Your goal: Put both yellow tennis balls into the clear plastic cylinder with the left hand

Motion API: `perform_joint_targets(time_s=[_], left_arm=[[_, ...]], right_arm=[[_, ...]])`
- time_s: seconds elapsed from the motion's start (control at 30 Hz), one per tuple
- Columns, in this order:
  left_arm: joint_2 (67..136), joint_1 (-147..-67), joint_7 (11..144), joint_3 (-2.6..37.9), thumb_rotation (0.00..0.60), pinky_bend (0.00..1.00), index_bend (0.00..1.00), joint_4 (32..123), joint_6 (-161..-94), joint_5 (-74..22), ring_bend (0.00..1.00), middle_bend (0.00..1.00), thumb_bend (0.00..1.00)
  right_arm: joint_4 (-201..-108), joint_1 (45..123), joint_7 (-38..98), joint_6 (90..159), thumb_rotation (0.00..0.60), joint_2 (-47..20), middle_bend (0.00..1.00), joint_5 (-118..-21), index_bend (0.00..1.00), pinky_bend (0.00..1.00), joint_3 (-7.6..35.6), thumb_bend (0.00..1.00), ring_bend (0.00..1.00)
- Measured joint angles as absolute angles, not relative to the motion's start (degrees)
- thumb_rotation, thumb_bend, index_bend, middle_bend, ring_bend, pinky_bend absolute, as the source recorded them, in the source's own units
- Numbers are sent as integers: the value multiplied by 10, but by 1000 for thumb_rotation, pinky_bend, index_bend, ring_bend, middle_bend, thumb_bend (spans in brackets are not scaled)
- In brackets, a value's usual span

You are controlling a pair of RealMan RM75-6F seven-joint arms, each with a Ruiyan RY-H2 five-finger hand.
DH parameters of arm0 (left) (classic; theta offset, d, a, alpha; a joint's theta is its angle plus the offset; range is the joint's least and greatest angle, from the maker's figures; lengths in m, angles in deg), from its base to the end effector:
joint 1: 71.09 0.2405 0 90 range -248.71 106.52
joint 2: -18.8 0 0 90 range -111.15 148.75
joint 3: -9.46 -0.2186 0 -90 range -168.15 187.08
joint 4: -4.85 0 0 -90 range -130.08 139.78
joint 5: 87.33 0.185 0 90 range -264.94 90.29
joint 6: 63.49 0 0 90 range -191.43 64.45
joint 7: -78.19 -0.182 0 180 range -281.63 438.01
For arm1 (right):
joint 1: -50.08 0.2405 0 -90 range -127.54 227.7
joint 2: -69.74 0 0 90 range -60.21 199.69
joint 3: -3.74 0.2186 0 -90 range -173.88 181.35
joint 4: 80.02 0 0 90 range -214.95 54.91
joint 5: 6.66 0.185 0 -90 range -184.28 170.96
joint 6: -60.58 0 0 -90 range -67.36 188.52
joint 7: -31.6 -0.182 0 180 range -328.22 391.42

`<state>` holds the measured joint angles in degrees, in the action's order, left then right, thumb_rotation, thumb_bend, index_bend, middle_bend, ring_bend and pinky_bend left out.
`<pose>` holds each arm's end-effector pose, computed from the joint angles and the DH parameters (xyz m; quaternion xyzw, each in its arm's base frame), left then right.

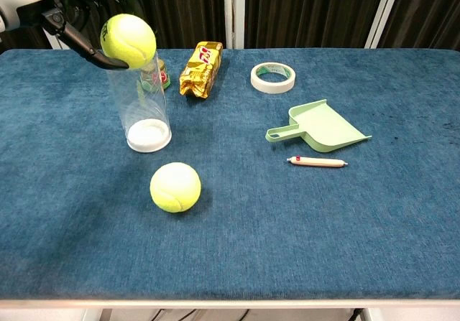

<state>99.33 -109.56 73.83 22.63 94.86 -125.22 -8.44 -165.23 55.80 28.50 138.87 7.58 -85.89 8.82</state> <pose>-0.0883 0.3447 0.0564 -0.7035 -0.3486 -0.4901 0.3787 -0.3124 -0.2260 0.1881 0.5806 -0.4013 0.3267 0.6286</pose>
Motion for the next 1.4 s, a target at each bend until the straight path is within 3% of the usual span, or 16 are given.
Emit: perform_joint_targets(time_s=[0.1,0.2,0.73,1.1,1.4], left_arm=[[992,-1097,741,226,600,572,135,947,-1254,-83,269,263,186],[993,-1098,745,226,600,507,78,944,-1261,-80,188,194,185],[987,-1093,752,220,600,430,73,935,-1285,-76,161,180,186],[943,-1053,734,202,600,399,137,976,-1335,-65,161,185,185],[895,-963,757,119,600,493,260,1004,-1427,23,253,306,180]], right_arm=[[-1652,557,285,1388,600,76,0,-858,0,0,88,85,0],[-1652,557,286,1387,600,76,0,-857,0,0,88,85,0],[-1652,558,289,1383,600,75,0,-856,0,0,87,85,0],[-1647,556,283,1383,600,75,0,-855,0,0,87,85,0],[-1642,556,279,1381,600,73,0,-852,0,0,88,85,0]])
